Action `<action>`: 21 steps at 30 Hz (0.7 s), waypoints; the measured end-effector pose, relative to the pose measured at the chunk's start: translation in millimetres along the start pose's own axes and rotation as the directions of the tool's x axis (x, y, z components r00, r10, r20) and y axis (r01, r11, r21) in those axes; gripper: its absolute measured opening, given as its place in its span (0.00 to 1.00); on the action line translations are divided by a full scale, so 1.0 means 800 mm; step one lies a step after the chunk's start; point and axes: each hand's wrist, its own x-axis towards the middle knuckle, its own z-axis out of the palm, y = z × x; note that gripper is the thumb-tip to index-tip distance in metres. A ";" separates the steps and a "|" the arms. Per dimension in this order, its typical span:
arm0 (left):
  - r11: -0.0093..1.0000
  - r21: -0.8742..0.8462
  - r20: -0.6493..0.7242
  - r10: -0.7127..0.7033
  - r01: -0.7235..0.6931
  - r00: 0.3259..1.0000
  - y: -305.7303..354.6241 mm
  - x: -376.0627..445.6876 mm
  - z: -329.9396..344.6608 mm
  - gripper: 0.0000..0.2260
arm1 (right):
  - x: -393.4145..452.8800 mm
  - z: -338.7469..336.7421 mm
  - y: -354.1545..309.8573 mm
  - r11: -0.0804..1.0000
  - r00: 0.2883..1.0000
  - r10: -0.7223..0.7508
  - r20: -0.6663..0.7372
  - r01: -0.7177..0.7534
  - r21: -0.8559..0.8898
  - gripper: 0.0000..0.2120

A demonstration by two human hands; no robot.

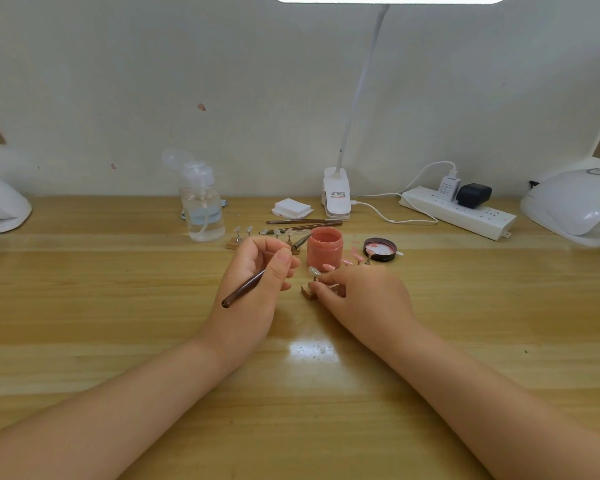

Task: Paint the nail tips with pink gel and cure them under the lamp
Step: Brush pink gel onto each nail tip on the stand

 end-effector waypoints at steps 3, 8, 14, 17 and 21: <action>1.000 -0.006 -0.016 -0.012 0.012 1.000 0.001 -0.001 0.001 0.05 | 0.002 0.001 -0.001 0.998 0.999 -0.037 0.022 0.038 -0.048 0.13; 0.992 -0.109 -0.078 -0.077 0.068 0.994 0.007 0.001 0.002 0.06 | -0.002 0.001 -0.006 0.988 0.995 -0.097 0.002 0.096 -0.121 0.15; 0.999 0.033 -0.107 -0.019 0.022 0.994 0.022 0.017 -0.001 0.06 | -0.010 -0.007 0.002 1.000 0.999 -0.015 -0.042 0.016 0.023 0.11; 0.991 0.136 -0.110 -0.002 0.017 0.994 0.034 0.040 0.000 0.05 | -0.010 -0.008 0.003 0.998 0.999 -0.009 -0.031 0.010 0.055 0.11; 0.949 0.306 -0.042 -0.066 0.076 0.997 0.049 0.091 0.006 0.06 | -0.007 -0.008 0.004 0.999 1.000 -0.002 -0.023 0.003 0.045 0.11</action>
